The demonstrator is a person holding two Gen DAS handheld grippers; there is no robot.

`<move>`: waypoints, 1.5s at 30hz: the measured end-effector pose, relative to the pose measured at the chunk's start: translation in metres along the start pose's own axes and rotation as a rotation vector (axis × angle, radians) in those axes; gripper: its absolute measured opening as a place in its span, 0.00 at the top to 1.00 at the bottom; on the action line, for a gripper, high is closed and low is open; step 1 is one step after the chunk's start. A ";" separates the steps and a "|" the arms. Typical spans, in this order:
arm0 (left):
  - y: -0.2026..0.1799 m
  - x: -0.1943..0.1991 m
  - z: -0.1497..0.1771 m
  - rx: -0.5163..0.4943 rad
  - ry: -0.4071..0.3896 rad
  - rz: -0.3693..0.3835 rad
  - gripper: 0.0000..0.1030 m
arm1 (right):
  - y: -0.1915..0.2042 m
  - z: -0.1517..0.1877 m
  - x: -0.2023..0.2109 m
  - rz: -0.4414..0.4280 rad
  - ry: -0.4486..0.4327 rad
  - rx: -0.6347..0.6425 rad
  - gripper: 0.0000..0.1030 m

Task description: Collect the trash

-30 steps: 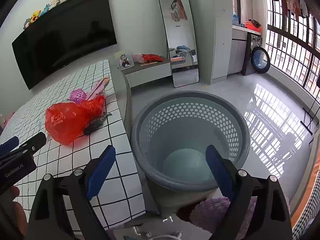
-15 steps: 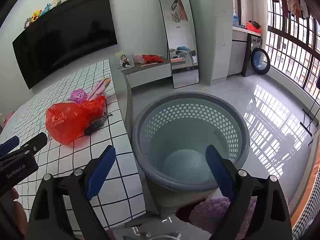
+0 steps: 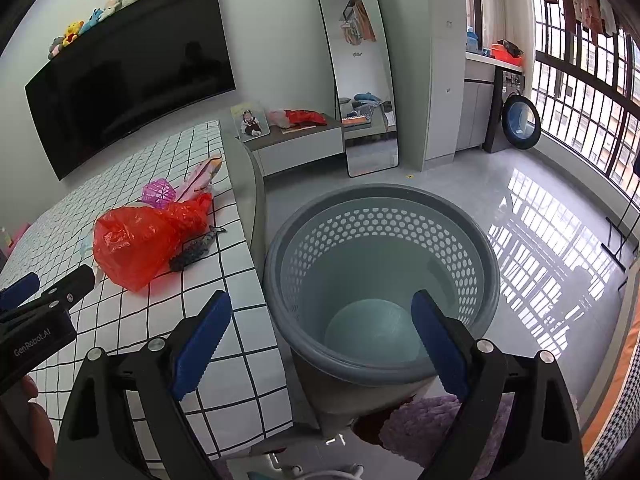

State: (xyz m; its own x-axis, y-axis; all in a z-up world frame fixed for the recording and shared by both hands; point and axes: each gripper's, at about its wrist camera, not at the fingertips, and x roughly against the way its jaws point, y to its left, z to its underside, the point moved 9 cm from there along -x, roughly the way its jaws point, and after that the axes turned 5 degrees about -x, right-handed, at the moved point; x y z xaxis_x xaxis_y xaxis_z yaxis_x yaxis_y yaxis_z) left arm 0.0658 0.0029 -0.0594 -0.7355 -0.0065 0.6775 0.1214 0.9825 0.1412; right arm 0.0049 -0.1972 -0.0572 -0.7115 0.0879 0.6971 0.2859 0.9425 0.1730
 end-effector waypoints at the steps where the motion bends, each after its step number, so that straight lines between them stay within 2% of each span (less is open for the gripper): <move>1: 0.000 0.000 0.000 0.000 0.000 0.001 0.06 | 0.000 -0.001 0.001 0.000 0.000 -0.001 0.15; 29: -0.002 -0.029 -0.021 -0.002 0.087 -0.011 0.06 | -0.004 -0.028 -0.034 0.014 0.078 0.015 0.15; 45: 0.001 -0.034 -0.022 0.000 0.104 -0.007 0.06 | 0.001 -0.031 -0.037 0.008 0.091 0.025 0.15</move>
State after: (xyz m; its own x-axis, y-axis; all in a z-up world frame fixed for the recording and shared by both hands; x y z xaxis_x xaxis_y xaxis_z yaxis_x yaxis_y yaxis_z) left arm 0.1060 -0.0005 -0.0664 -0.6632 -0.0327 0.7477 0.1165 0.9824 0.1462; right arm 0.0519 -0.2095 -0.0612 -0.6475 0.0672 0.7591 0.2749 0.9496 0.1505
